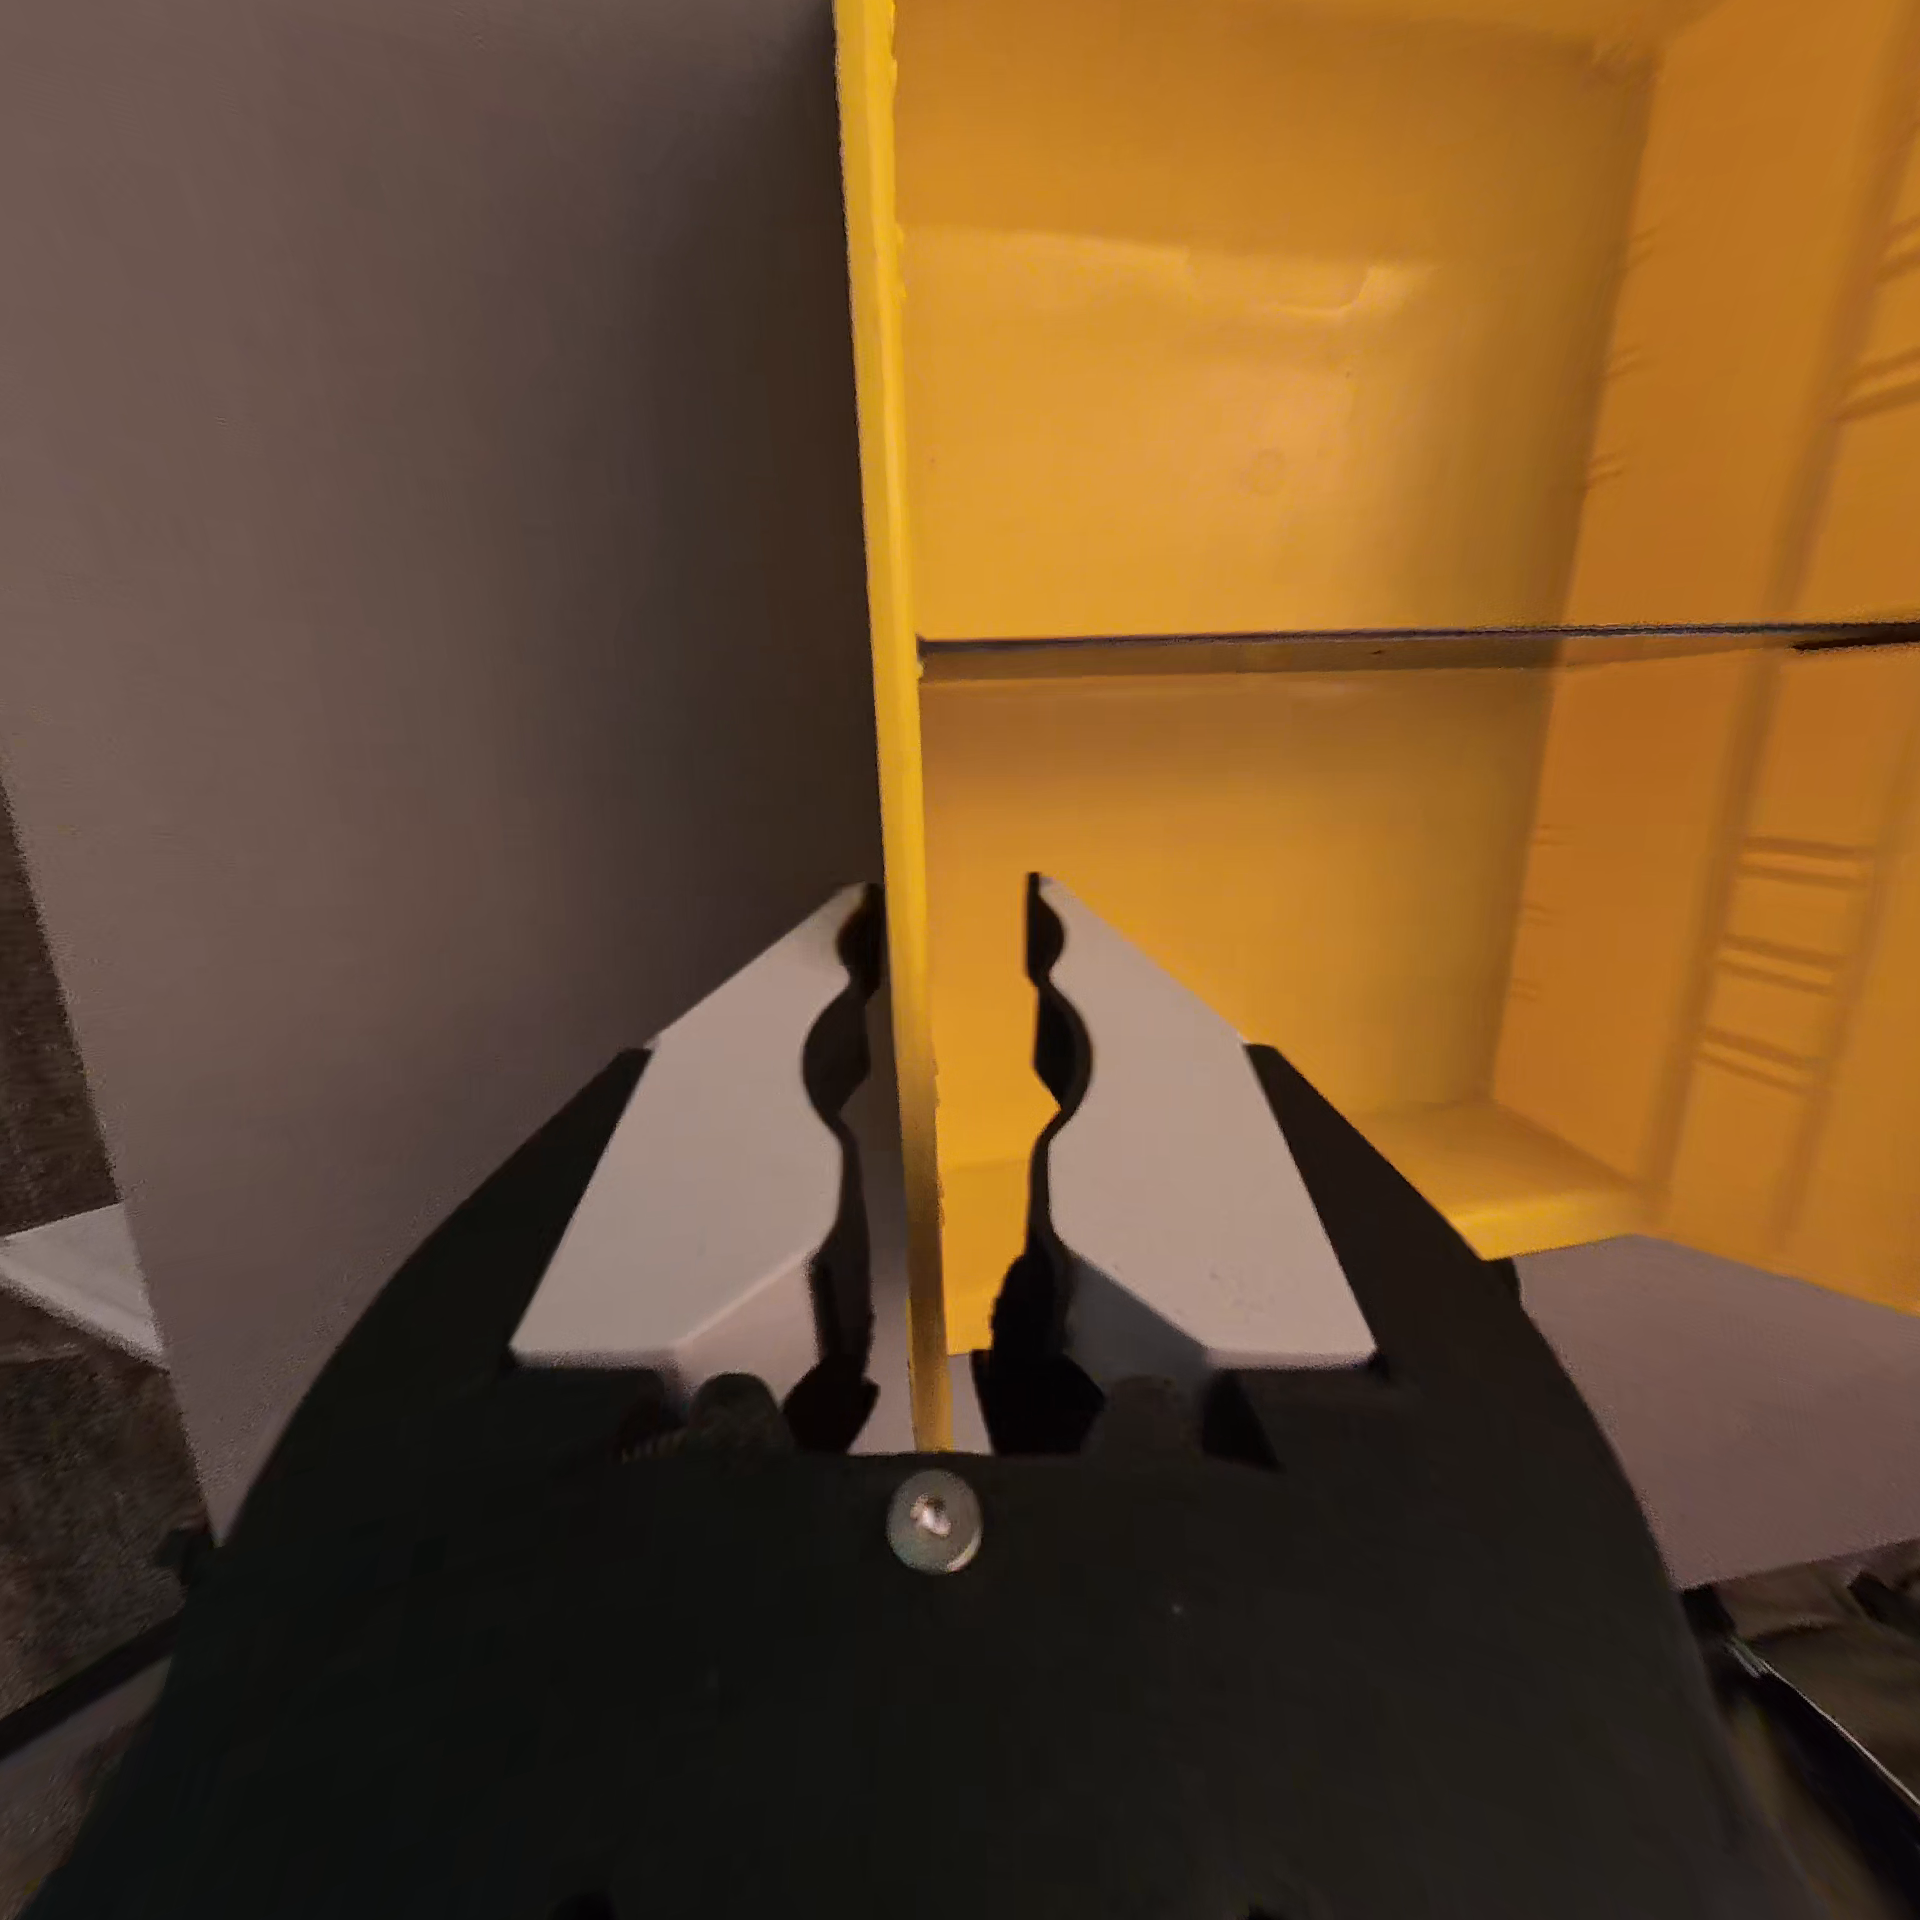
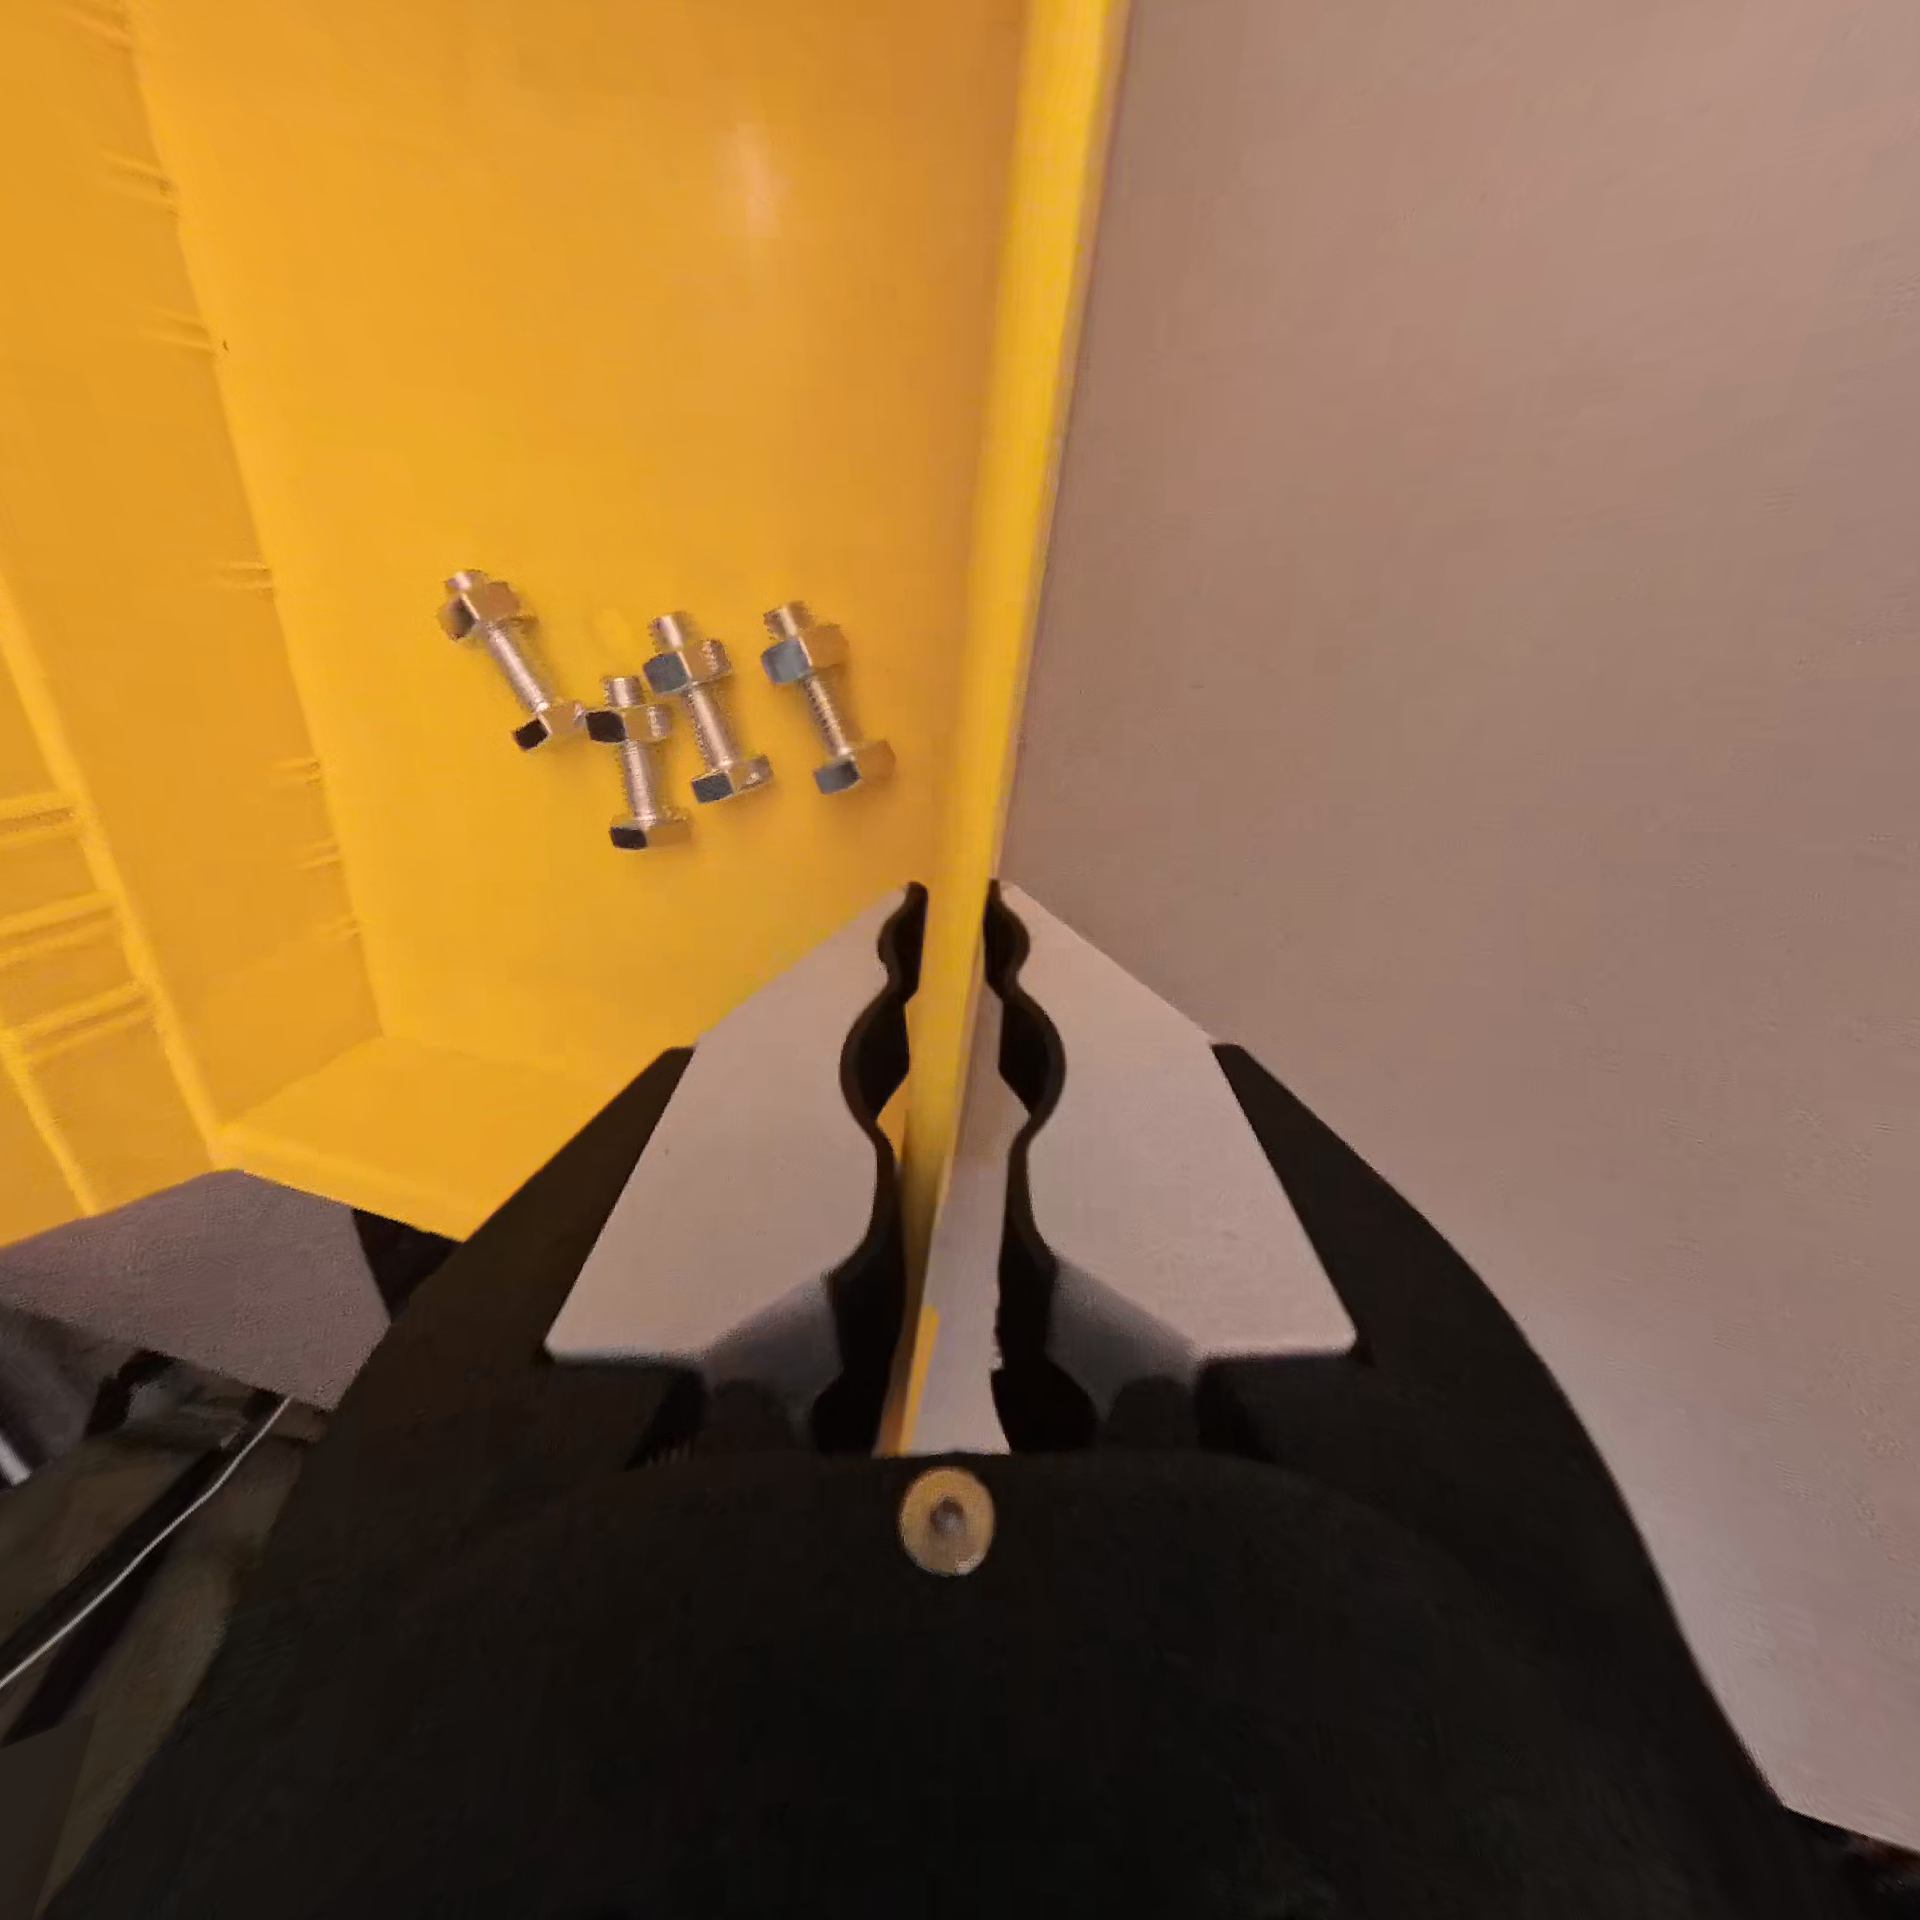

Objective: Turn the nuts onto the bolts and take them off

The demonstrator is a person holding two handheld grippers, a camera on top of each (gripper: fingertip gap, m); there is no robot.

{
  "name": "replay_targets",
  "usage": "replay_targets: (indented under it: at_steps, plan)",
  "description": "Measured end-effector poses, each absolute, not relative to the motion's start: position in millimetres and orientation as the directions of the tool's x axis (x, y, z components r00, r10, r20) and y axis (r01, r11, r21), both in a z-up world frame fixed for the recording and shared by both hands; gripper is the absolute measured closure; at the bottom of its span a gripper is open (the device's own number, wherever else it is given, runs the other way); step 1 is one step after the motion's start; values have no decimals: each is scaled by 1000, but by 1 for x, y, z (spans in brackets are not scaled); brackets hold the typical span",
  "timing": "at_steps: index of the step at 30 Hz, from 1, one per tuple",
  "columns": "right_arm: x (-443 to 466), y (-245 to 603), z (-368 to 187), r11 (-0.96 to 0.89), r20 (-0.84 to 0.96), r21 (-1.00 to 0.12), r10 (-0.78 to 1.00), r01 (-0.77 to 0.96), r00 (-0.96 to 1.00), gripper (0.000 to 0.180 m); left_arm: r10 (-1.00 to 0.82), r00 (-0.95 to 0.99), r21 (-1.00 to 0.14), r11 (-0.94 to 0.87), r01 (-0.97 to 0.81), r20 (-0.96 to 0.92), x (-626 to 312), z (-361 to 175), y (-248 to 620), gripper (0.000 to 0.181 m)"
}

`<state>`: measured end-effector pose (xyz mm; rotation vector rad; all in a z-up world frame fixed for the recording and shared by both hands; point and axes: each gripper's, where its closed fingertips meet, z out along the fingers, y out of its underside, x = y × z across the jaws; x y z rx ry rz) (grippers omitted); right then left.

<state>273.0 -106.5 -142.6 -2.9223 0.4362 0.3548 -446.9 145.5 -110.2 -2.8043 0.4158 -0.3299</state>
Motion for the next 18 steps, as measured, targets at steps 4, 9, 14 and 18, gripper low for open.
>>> replay_targets:
  at_steps: [4, 9, 14, 18]
  plan:
    - [251, -101, -142, -953, -314, -87, -249, -289, 916, 167, -303, 937, -307, -920, -241, 172, -450, -112, 147, 167]
    - [244, -99, -146, -970, -226, -25, -229, -240, 947, 173, -328, 934, -293, -915, -277, 143, -450, -113, 147, 176]
    - [221, -90, -152, -984, -212, 43, -179, -174, 961, 170, -397, 911, -266, -895, -358, 111, -437, -115, 144, 176]
    - [196, -85, -160, -990, -207, 112, -104, -82, 973, 165, -463, 884, -218, -871, -441, 59, -422, -117, 141, 176]
